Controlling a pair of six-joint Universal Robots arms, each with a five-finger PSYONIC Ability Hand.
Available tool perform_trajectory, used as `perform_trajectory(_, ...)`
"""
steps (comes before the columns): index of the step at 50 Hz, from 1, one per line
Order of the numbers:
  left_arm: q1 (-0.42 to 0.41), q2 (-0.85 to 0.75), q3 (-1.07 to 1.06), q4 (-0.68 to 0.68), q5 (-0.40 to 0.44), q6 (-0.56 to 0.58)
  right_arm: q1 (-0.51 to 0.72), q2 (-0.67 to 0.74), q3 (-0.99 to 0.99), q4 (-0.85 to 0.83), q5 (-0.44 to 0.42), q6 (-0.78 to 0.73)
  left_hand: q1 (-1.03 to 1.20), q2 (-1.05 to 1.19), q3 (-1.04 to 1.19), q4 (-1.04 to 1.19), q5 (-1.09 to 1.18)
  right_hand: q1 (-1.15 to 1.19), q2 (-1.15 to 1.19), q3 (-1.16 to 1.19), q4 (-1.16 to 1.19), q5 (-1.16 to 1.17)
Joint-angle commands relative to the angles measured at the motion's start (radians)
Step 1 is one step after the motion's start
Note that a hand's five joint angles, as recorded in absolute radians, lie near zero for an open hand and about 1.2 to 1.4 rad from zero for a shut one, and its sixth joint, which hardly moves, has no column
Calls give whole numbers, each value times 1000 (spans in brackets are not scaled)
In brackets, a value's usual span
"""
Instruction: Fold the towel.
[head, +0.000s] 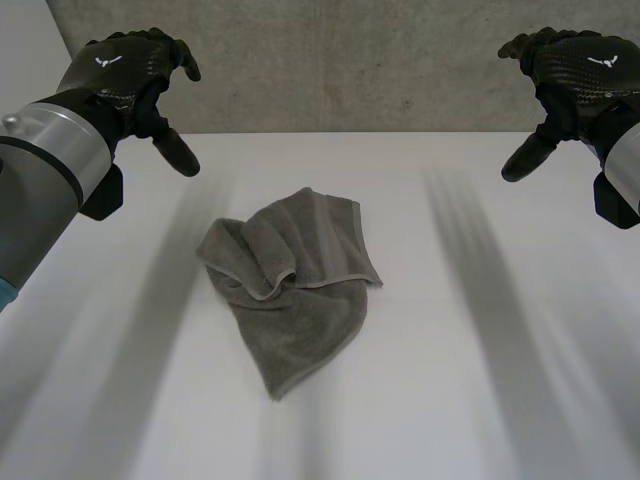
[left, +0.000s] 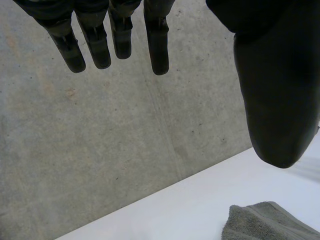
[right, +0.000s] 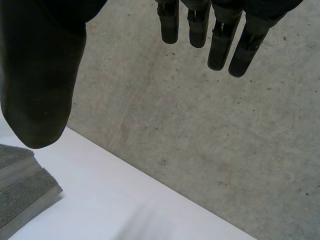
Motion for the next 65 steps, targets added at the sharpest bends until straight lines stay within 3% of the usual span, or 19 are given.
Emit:
perform_trajectory(1,1,0,-10,6,7,4,1,6,3,0,-6,-4,-69,-62,-67,-72,-51,-62,-62,-64,-77,-58)
perform_trajectory(9,2,-11,-42,8,32,20,21,66,23,50,-95,-120,-69,-62,-67,-72,-51,-62,-62,-64,-77,-58)
perform_trajectory(11,26,-60,-91,19,90,53,66,141,17,104,-192,-197,-69,-62,-67,-72,-51,-62,-62,-64,-77,-58)
perform_trajectory(14,82,-115,-123,34,154,118,145,233,-9,121,-246,-212,-69,-62,-67,-72,-51,-62,-62,-64,-77,-58)
perform_trajectory(18,122,-186,-134,57,208,201,215,345,-57,100,-242,-188,-69,-62,-67,-72,-51,-62,-62,-64,-77,-58)
perform_trajectory(25,168,-394,-98,130,280,388,328,607,-172,-84,-148,22,-68,-62,-66,-71,-50,-62,-62,-64,-77,-58)
perform_trajectory(39,174,-612,27,229,283,434,426,884,-430,-163,-87,209,-51,-44,-49,-54,-32,-49,-49,-51,-64,-45)
perform_trajectory(42,172,-623,30,264,283,432,426,934,-500,-166,-82,283,2,9,4,-1,20,145,145,143,130,149)
perform_trajectory(44,169,-627,30,281,285,426,426,971,-563,-164,-82,353,230,236,232,226,248,463,463,461,448,467)
perform_trajectory(45,169,-627,30,281,285,426,426,971,-563,-164,-82,354,231,238,233,228,249,465,465,463,450,469)
perform_trajectory(47,166,-621,30,281,287,414,425,977,-595,-166,-87,419,576,583,578,573,594,900,900,899,886,904)
perform_trajectory(48,166,-621,30,281,287,414,425,977,-595,-166,-87,420,578,584,579,574,596,902,902,901,888,906)
perform_trajectory(49,166,-612,28,278,287,408,423,967,-598,-167,-87,444,688,695,690,685,706,1114,1114,1113,1100,1118)
perform_trajectory(50,166,-612,28,278,287,408,417,944,-597,-167,-87,455,689,696,691,686,707,1159,1159,1158,1144,1163)
perform_trajectory(53,160,-574,22,270,287,385,413,916,-594,-167,-88,456,868,875,870,865,887,1159,1160,1158,1145,1163)
perform_trajectory(55,159,-496,18,267,287,347,393,833,-585,-167,-95,453,1128,1135,1130,1125,1146,1159,1160,1158,1145,1163)
perform_trajectory(59,146,-419,33,269,296,279,353,743,-594,-164,-121,452,1153,1159,1154,1149,1171,1159,1160,1158,1145,1163)
perform_trajectory(61,120,-336,102,281,323,194,293,657,-639,-167,-162,452,1153,1159,1154,1149,1171,1159,1160,1158,1145,1163)
perform_trajectory(65,103,-298,232,281,323,109,261,617,-741,-174,-181,447,1153,1159,1154,1149,1171,1159,1160,1158,1145,1163)
